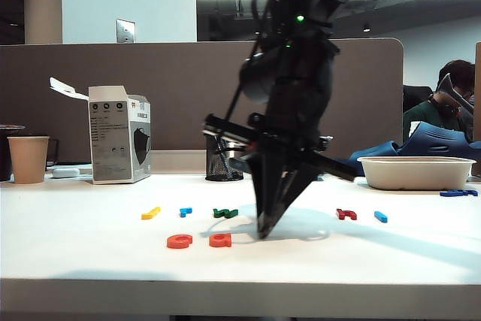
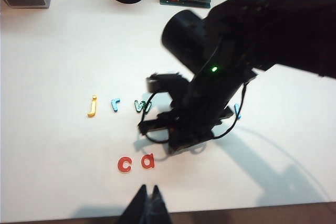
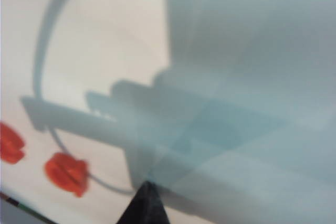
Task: Select the appropriate letters from the row of letter magnets placed on the table to arrange into the word "car".
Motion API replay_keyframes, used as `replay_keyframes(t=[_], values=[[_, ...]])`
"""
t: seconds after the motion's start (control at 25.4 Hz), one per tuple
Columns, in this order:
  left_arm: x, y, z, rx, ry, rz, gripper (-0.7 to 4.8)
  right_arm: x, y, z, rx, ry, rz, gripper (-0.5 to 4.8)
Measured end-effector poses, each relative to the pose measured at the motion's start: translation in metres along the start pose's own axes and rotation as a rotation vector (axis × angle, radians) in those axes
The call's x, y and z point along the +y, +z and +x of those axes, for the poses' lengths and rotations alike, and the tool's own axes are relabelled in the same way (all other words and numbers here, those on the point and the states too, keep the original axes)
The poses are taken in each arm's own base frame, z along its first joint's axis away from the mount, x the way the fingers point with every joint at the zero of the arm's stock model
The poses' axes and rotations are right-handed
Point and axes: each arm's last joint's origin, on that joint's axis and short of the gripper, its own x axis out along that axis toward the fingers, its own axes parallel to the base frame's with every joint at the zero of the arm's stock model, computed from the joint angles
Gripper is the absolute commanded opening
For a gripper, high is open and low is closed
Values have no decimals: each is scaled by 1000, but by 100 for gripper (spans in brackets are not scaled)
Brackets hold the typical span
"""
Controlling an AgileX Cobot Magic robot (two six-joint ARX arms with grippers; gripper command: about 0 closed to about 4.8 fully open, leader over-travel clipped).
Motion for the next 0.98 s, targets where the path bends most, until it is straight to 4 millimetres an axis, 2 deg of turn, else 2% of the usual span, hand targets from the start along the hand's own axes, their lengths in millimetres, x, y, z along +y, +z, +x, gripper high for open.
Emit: replay_keyframes(t=[0.12, 0.2, 0.55, 0.71, 0.75, 0.91, 0.98], values=[[0, 0, 0, 0, 0, 0, -5, -8, 3, -6, -32, -31, 8, -6], [0, 0, 0, 0, 0, 0, -5, -7, 5, -10, -85, -57, -11, -6], [0, 0, 0, 0, 0, 0, -5, 9, 23, -41, -298, -36, -74, -6], [0, 0, 0, 0, 0, 0, -5, 13, 30, -46, -379, 0, -103, -4], [0, 0, 0, 0, 0, 0, -5, 13, 31, -46, -385, 7, -106, 1], [0, 0, 0, 0, 0, 0, -5, 20, 32, -44, -410, 18, -126, 82], [0, 0, 0, 0, 0, 0, -5, 26, 32, -43, -424, 27, -128, 95]])
